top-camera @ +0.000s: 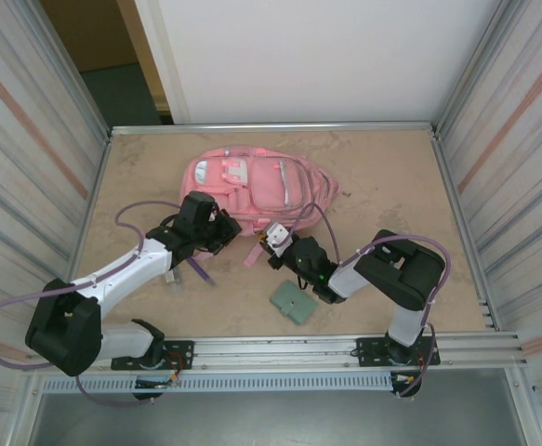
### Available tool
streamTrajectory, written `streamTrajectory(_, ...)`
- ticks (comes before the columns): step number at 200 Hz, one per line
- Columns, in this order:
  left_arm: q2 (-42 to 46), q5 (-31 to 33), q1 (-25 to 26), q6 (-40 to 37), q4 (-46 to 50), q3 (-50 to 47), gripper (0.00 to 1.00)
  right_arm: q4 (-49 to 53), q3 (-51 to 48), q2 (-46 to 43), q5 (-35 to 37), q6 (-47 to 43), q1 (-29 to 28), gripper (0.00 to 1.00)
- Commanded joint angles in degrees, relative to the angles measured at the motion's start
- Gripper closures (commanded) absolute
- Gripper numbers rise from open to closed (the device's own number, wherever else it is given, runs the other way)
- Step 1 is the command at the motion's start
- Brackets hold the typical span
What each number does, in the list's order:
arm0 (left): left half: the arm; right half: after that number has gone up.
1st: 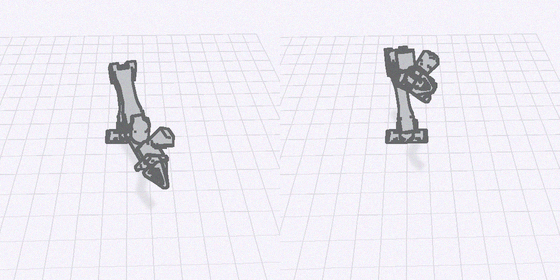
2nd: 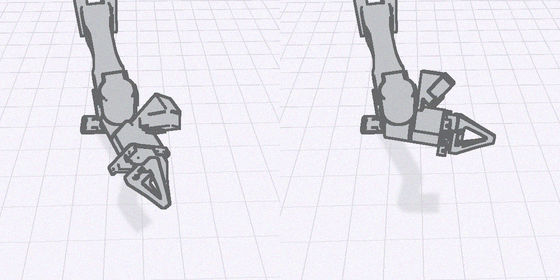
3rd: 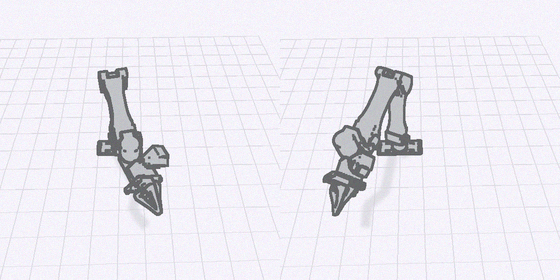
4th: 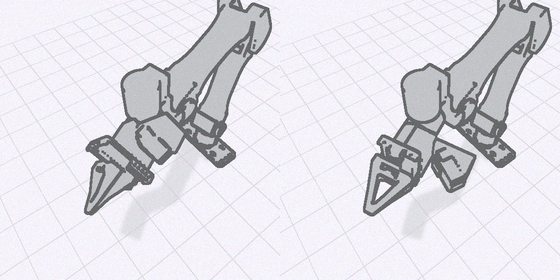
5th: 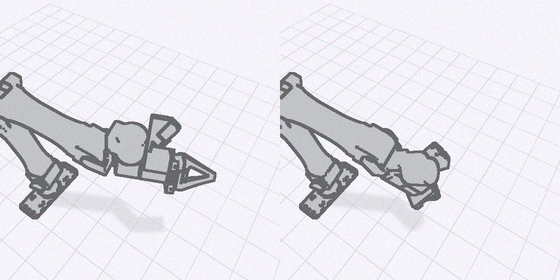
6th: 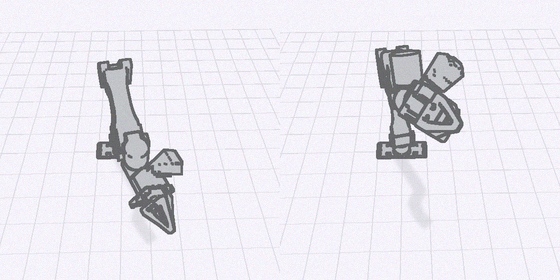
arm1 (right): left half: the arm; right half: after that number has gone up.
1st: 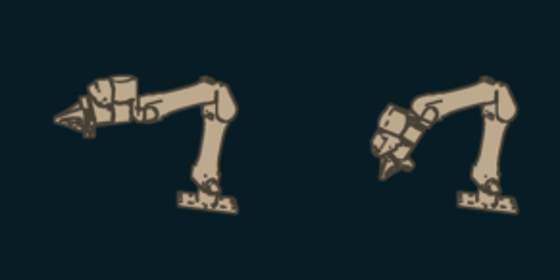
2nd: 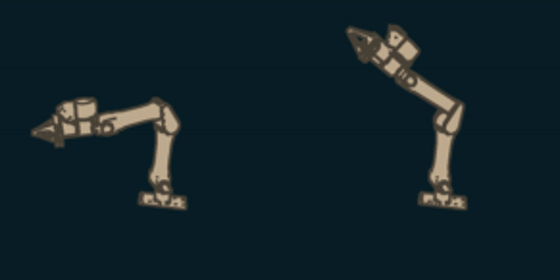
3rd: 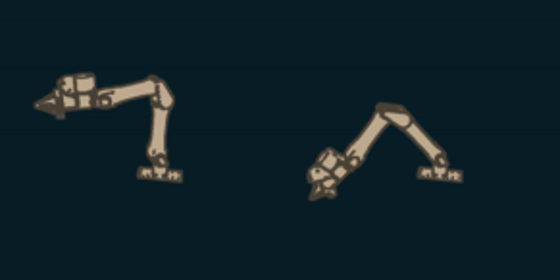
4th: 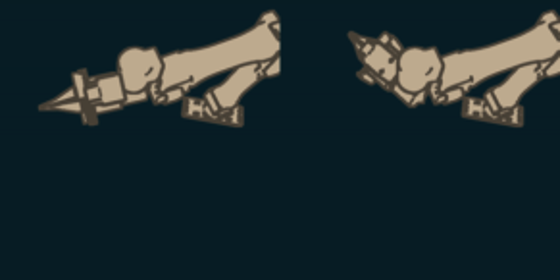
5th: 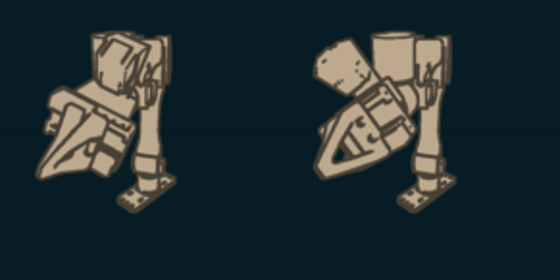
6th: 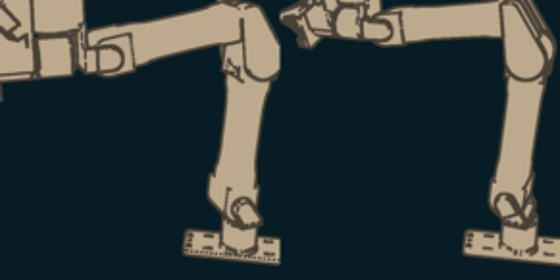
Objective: Pack books, pencil case, and school supplies into a backpack
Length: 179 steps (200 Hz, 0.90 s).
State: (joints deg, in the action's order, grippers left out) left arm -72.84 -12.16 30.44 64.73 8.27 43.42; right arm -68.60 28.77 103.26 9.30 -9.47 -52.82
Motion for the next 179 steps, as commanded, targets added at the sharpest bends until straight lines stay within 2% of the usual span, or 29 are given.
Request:
streamTrajectory(1,2.53,0.15,-1.03,-1.31,-1.26,0.99,1.0,-1.46,-1.56,-1.39,4.22,2.07,0.32,1.0)
streamTrajectory(47,3.22,0.69,-3.63,-2.89,-0.7,0.01,1.0,2.07,-4.15,-4.92,6.7,11.02,1.87,1.0)
streamTrajectory(68,3.36,1.09,-5.43,-5.63,0.59,0.35,1.0,8.31,-4.91,-8.14,4.94,19.95,5.67,1.0)
streamTrajectory(87,2.58,0.2,-8.13,-7.54,0.78,0.59,1.0,12.39,-6.09,-10.73,3.06,23.96,9.21,1.0)
streamTrajectory(117,0.25,-3.76,-14.17,-10.86,0.68,1.26,1.0,24.4,-3.98,-13.42,-3.84,29.34,14.81,1.0)
streamTrajectory(141,-2.75,-6.13,-19.14,-13.19,3.44,4.44,1.0,28.34,-3.0,-13.44,-13.96,34.44,19.59,1.0)
streamTrajectory(161,-6.83,-7.48,-21.91,-14.81,6.48,8.25,1.0,33.11,-0.47,-13.44,-19.78,33.15,19.29,1.0)
streamTrajectory(179,-13.1,-12.91,-23.84,-14.94,9.83,13.27,1.0,36.53,2.05,-13.9,-22.47,31.4,17.59,1.0)
